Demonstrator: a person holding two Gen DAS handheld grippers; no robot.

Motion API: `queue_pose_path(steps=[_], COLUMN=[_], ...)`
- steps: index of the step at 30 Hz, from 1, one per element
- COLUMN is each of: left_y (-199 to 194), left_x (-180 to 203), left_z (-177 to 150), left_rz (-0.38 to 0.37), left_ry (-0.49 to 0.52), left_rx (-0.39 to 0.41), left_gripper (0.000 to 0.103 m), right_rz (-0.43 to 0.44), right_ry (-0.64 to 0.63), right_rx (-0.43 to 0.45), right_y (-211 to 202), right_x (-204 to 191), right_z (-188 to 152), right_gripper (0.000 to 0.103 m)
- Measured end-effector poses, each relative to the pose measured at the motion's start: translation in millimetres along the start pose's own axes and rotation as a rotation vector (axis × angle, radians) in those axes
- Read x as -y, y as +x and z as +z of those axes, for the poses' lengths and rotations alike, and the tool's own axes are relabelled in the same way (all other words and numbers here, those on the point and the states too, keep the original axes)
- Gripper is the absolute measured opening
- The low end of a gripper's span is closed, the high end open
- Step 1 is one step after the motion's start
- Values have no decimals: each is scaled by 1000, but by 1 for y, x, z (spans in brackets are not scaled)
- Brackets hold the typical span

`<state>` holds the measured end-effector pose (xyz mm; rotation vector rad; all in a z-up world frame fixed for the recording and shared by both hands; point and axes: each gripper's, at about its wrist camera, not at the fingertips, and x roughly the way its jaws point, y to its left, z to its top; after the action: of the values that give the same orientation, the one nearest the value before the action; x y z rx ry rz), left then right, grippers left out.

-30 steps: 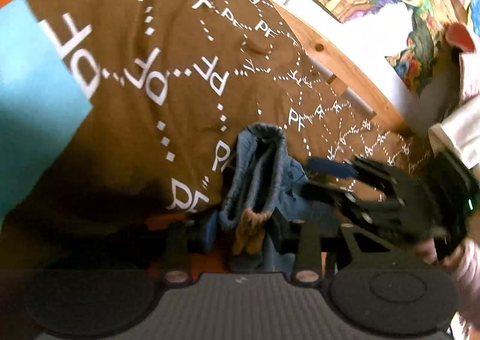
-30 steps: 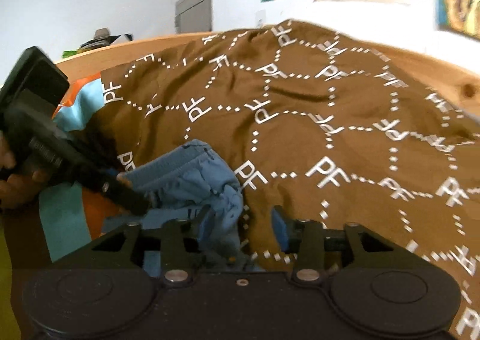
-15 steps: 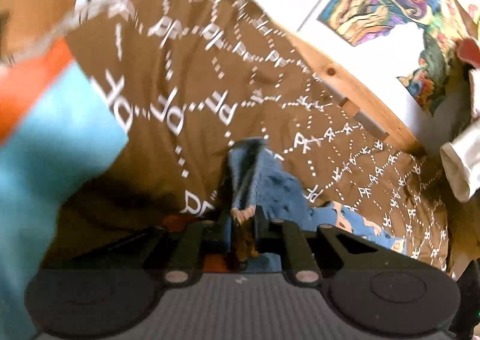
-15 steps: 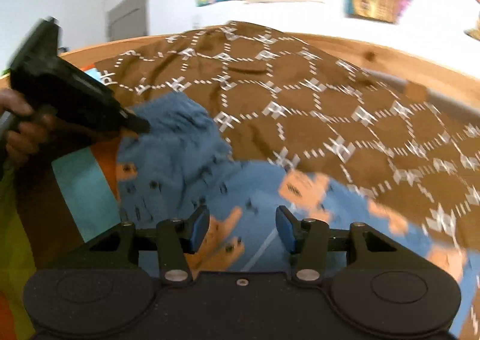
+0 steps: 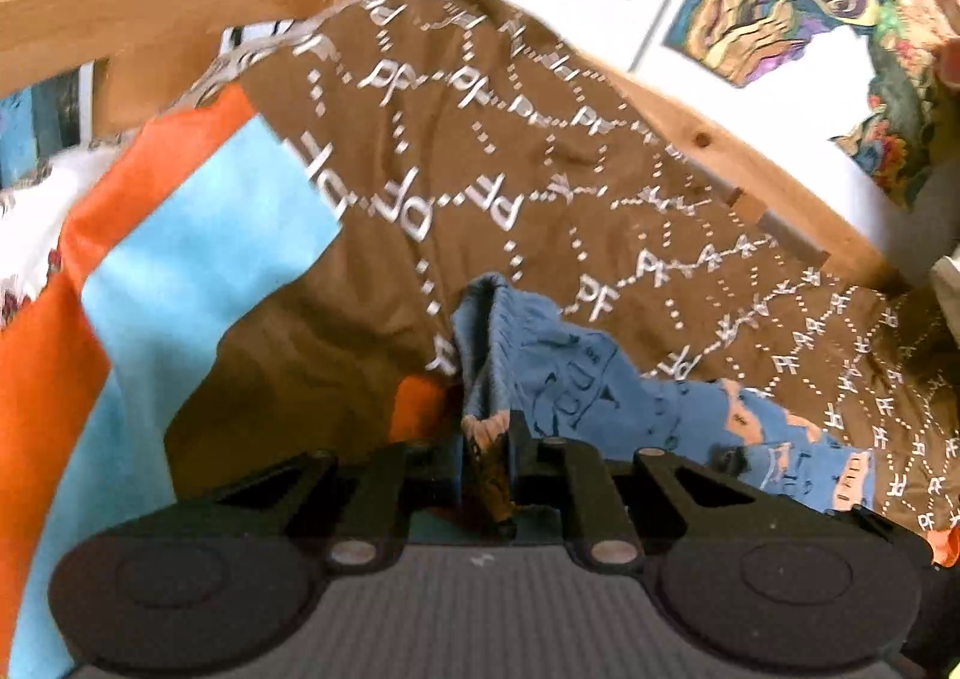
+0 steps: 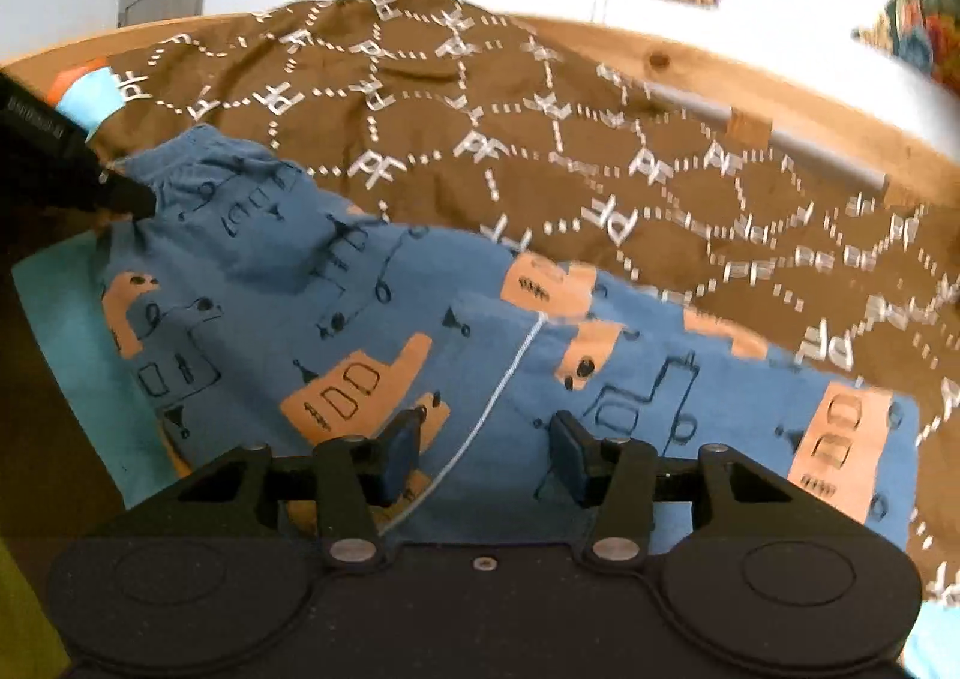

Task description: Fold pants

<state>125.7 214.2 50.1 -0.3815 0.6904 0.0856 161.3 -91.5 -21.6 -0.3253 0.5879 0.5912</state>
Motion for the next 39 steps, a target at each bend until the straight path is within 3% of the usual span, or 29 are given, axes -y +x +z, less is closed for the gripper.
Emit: queue_pose_path(steps=[3,10,14,17,23,26,31,33,34,35,39], left_y=[-2,-22,-35,-37,-26,-3,39,36,32,28,26], left_x=[8,40,86,130,218,250,267,263,260,257,256], left_z=[2,14,17,10,-28,-60,-120,-132,-137,-140,-147], left_rz=[-21,-141,-236,-319,-459,-447,-408,-406,-410,-405,-365], left_ry=[17,114,251,361,532,638,813,841,845,847,893], left_rx=[20,82,104,96,49,-7,-107,-102,-86,-65,-37], left_gripper=[14,14,14,14,14,19,31,41,53,58,59], right_rz=[9,173,215,216,193,164,94,63,71,87,181], right_ry=[-62,56,103,61,15,66,183,214,246,276,281], right_rx=[-17,-31,-69,-129,-255,-272,-258,-241,-231,-219,-171], right_y=[4,-6,-20,-37,-76,-86,-72,-67,-68,-68,-73], right_x=[-4,43,84,111,149,164,192,200,204,207,206], right_z=[-2,3,8,19,36,24,-12,-23,-27,-28,-27], right_gripper=[52,55,57,57,60,74,76,76,76,76,78])
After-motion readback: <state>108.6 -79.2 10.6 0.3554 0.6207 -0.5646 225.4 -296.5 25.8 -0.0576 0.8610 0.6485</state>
